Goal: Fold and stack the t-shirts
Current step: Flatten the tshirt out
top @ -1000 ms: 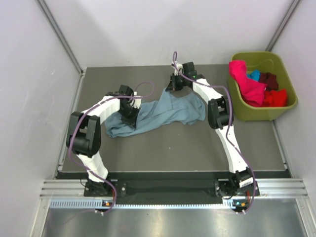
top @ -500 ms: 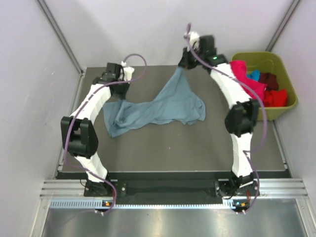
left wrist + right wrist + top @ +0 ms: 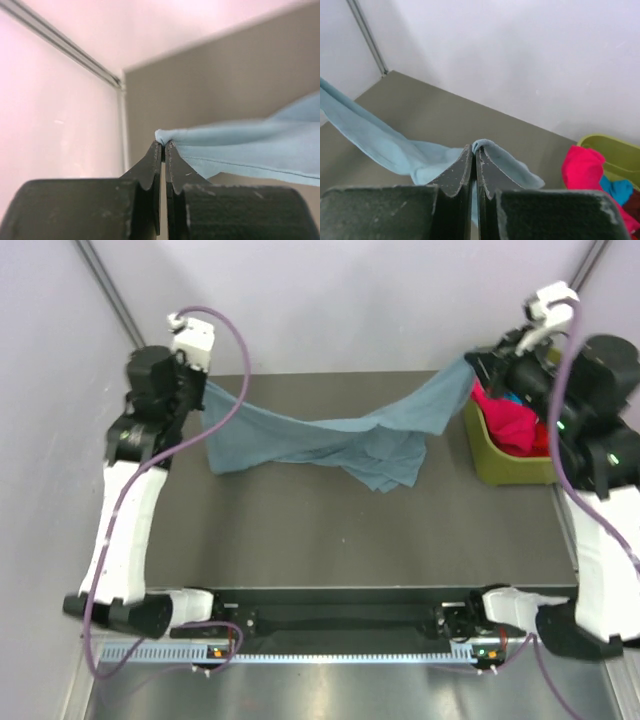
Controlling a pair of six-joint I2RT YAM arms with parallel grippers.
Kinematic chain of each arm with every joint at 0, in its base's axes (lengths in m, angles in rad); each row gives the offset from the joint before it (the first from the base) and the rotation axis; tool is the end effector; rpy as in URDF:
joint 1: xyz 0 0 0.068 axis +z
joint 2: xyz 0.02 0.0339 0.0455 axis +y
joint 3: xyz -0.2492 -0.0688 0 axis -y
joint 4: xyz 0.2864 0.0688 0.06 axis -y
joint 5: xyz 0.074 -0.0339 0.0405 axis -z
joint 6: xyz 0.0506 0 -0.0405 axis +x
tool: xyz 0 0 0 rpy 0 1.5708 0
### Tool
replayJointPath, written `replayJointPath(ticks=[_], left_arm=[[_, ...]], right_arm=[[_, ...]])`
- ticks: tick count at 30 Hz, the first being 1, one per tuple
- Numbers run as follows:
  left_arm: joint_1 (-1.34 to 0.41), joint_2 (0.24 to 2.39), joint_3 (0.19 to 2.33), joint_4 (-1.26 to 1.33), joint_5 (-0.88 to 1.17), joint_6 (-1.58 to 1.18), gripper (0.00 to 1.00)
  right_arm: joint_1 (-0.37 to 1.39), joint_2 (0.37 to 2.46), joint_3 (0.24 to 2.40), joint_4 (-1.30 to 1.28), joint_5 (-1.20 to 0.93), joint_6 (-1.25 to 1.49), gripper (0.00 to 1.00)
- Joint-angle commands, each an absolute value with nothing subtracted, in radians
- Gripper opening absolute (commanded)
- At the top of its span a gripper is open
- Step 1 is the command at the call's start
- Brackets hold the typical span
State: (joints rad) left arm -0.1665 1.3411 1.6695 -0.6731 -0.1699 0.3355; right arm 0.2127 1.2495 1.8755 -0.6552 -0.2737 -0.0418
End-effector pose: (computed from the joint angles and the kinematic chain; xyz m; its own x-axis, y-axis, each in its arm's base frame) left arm 0.3284 -0.0465 0.4635 -0.3126 0.3816 -0.8699 0.1158 0.9242 0.3638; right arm 0.2521 0.0684 0.5628 -0.0090 -0.0431 -0.9990 -0.4681 0.8830 -0.0339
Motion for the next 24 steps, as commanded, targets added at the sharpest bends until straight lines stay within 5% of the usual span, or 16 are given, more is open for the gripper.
replayJointPath(ticks=[1,12,20,24], left_arm=[[-0.172,1.195,1.782,-0.715,-0.175,0.345,0.00],[-0.170,0.973,2.068,-0.888,-0.040,0.361,0.00],[-0.161,0.960,2.097,-0.818,-0.100,0.408,0.00],[-0.161,0.963,1.929,-0.665,-0.170,0.471,0.00]], right_arm=[[0.209,1.096,1.890,-0.757,-0.245,-0.017,0.00],[0.088,0.761,2.049,-0.844,-0.170,-0.057,0.00],[0.023,0.839,2.255,-0.776,-0.091,-0.051,0.00],[0.023,0.890,2.211,-0.652,-0.035,-0.064,0.00]])
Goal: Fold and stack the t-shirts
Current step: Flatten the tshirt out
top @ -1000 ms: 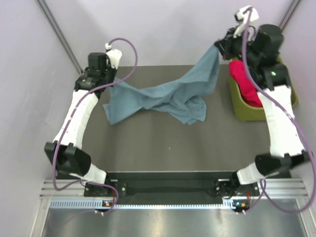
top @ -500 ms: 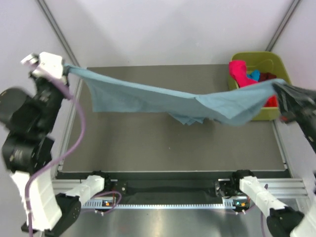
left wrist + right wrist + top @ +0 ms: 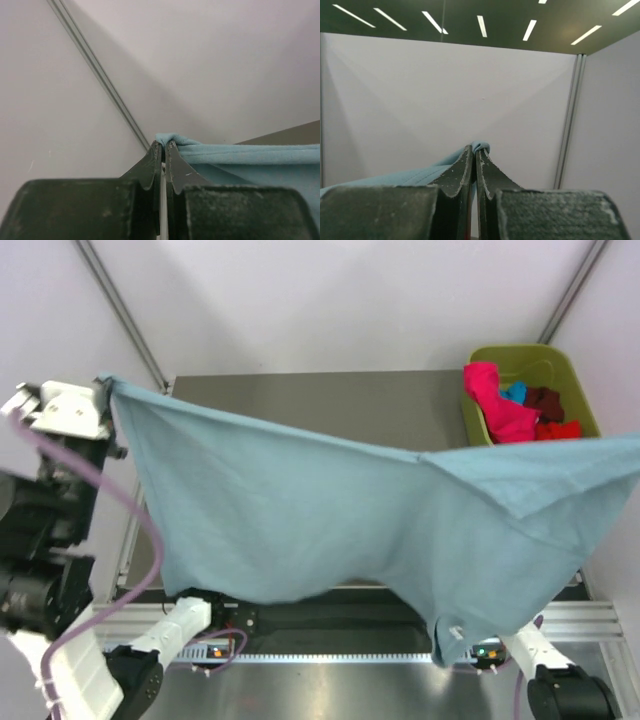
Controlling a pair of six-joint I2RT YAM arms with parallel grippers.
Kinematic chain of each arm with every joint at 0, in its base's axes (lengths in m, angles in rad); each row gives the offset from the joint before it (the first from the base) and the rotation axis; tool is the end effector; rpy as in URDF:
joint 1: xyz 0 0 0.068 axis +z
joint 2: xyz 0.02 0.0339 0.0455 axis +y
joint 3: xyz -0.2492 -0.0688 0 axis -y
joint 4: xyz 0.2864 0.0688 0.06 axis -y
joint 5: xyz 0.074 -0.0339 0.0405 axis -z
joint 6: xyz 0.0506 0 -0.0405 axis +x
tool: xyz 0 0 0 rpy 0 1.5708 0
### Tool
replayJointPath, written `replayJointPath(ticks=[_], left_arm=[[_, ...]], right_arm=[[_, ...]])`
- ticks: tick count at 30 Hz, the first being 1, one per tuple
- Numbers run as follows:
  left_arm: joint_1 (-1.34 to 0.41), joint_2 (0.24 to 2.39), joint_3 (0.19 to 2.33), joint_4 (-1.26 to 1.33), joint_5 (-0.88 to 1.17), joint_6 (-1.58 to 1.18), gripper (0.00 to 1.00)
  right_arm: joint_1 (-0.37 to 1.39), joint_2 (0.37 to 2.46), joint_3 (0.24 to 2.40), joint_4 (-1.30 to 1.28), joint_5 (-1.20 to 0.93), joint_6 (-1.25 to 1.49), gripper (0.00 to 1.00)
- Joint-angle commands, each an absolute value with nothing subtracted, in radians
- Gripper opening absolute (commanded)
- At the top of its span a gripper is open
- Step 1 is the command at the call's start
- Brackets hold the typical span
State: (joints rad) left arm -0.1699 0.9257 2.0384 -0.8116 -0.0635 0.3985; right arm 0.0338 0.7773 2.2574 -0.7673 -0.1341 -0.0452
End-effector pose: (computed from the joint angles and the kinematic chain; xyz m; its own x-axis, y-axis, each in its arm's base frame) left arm 0.0616 -0.0073 0.6329 0.3117 0.3394 -0.8875 -0.0130 0.9354 0.3532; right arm -0.0977 0.0035 0.6601 0.6590 -0.0225 -0.7518 -0.1049 0.9870 -0.1215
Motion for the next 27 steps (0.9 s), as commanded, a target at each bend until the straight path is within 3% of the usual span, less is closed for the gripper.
replayJointPath(ticks=[1,10,15,22,27], left_arm=[[-0.161,0.974,1.893,-0.594,-0.182,0.488,0.00],[-0.161,1.173,1.514,-0.313,-0.259,0.578,0.00],[-0.161,1.342,1.382,-0.210,-0.235,0.575,0.00],[-0.152,1.665,1.382,-0.118,-0.244,0.603,0.00],[-0.127,1.906,1.553,-0.115,-0.241,0.594,0.00]], right_arm=[[0.021,0.896,2.186,-0.581,-0.034,-0.071,0.00],[0.023,1.054,1.838,-0.296,-0.067,-0.095,0.00],[0.026,1.262,1.720,-0.227,-0.144,-0.106,0.00],[0.084,1.554,1.655,-0.216,-0.164,-0.159,0.00],[0.120,1.871,1.814,-0.255,-0.173,-0.170,0.00]])
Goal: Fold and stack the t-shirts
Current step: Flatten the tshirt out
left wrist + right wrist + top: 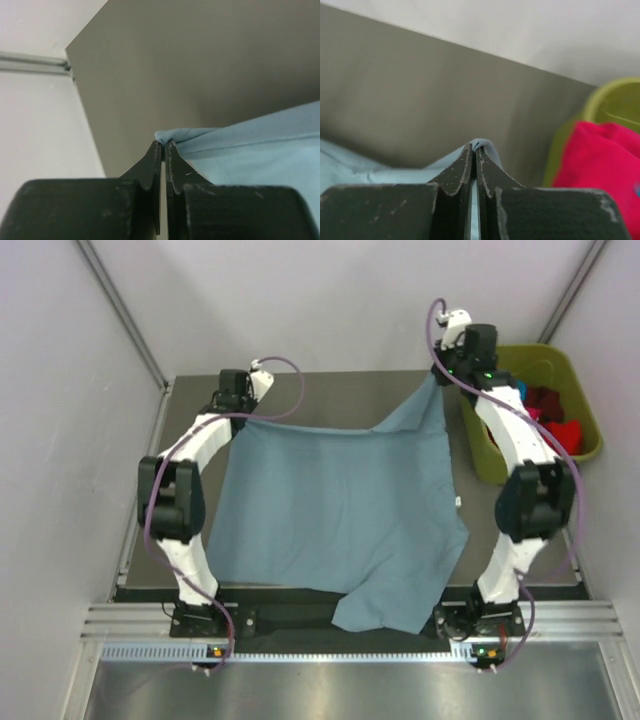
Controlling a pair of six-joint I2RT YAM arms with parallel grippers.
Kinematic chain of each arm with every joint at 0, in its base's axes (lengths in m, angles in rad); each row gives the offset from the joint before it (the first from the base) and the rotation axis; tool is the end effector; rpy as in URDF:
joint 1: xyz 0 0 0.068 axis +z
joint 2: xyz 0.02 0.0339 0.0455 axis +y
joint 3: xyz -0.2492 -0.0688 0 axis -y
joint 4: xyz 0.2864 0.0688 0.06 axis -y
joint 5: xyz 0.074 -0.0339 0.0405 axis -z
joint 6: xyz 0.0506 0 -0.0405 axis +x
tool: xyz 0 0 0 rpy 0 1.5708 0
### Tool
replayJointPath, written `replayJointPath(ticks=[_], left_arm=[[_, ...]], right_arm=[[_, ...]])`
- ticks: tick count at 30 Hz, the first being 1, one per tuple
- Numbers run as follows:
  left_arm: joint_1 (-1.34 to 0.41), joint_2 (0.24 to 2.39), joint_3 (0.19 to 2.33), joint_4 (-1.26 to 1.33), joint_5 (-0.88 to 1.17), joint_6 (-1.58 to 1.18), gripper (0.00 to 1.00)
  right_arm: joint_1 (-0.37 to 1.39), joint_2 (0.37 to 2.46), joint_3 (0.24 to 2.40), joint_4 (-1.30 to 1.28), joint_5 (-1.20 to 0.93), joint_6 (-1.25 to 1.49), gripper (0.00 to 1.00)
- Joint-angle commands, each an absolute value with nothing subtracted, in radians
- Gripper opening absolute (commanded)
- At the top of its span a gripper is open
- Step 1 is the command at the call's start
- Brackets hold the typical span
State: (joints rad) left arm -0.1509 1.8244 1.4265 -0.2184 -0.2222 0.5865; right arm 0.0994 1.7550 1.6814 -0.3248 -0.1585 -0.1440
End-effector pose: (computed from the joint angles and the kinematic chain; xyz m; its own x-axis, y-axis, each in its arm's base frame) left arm 0.4668 -0.0597 0.2278 -0.4932 0.6210 -0.6091 0.2903 0.7776 0.5577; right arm 0.4668 0.0546 0.3492 -0.3472 -0.1770 -0.9209 -0.2956 0.9526 -0.0717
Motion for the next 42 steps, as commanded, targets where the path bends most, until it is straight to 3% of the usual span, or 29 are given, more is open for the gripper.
replayJointPath(ticks=[1,9,21,42], left_arm=[[-0.123,1.983,1.587,-0.118,-0.245,0.592,0.00],[-0.098,2.258,1.905,-0.150,-0.284,0.535,0.00],[-0.081,2.405,2.065,-0.074,-0.400,0.592,0.00],[-0.080,2.293,1.987,-0.138,-0.480,0.506,0.00]], right_arm=[[0.121,1.978,1.856,-0.265,-0.167,-0.158,0.00],[0.118,2.393,2.315,-0.284,-0.109,-0.146,0.00],[0.124,2.493,2.413,-0.022,0.043,-0.182,0.00],[0.206,2.626,2.540,0.147,0.047,-0.255,0.00]])
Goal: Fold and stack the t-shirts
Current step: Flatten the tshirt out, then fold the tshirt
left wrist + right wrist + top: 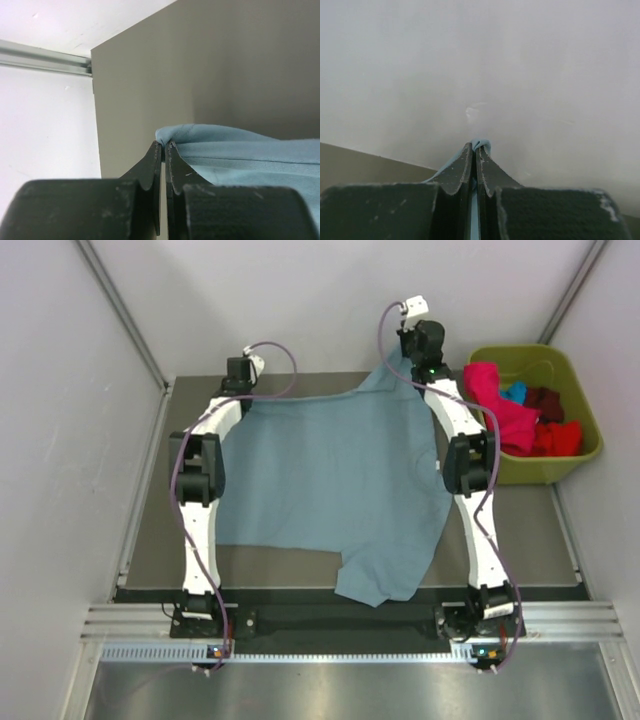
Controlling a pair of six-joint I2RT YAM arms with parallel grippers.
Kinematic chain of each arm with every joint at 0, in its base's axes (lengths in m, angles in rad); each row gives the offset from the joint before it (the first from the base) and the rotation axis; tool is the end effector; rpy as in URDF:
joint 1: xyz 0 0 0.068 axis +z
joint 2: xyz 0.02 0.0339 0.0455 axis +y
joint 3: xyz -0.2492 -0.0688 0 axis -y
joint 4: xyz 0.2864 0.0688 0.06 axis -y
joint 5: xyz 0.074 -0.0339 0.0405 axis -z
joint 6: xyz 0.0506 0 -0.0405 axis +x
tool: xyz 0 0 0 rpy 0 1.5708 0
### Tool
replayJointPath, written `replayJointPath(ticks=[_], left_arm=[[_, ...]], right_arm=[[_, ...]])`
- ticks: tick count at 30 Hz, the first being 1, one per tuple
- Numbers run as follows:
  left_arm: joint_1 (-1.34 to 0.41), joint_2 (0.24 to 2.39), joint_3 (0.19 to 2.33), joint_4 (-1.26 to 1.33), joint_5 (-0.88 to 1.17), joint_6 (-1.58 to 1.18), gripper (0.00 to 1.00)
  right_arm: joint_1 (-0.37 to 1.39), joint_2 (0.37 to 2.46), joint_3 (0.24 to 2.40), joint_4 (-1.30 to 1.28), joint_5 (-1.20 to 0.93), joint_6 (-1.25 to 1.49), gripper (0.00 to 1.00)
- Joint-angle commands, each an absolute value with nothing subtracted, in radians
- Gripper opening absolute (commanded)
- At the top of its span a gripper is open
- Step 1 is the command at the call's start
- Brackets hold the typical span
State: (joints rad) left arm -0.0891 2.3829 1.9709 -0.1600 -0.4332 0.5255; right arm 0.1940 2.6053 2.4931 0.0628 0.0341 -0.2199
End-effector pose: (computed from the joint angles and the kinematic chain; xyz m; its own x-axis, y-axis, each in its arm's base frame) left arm 0.5877 -0.0312 0.1603 -0.6023 0.5109 -0.6134 0.0362 0.7851 0.6184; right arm 0.6381 0.1236 0.2622 -0.0126 -0.2246 -0.9744 -0.1660 0.9614 -0.2195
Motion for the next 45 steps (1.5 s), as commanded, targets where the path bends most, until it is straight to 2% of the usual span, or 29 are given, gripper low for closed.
replayJointPath(ticks=[1,8,19,30,40,45], left_arm=[[-0.080,2.290,1.987,-0.134,-0.483,0.506,0.00],[-0.080,2.258,1.985,-0.175,-0.465,0.489,0.00],[-0.080,2.168,1.964,-0.271,-0.403,0.520,0.00],[-0.080,2.183,2.057,-0.299,-0.384,0.512,0.00],[-0.069,2.145,2.040,-0.393,-0.311,0.503,0.00],[-0.058,2.146,2.089,-0.517,-0.224,0.506,0.00]], right_arm=[[0.206,2.614,2.524,0.146,0.052,-0.253,0.00],[0.186,2.471,2.369,0.033,0.067,-0.265,0.00],[0.175,2.183,2.209,-0.288,-0.097,-0.224,0.00],[0.199,2.247,2.289,-0.304,-0.095,-0.201,0.00],[0.193,2.146,2.126,-0.380,-0.084,-0.248,0.00],[0.183,2.105,2.128,-0.488,-0.123,-0.251,0.00]])
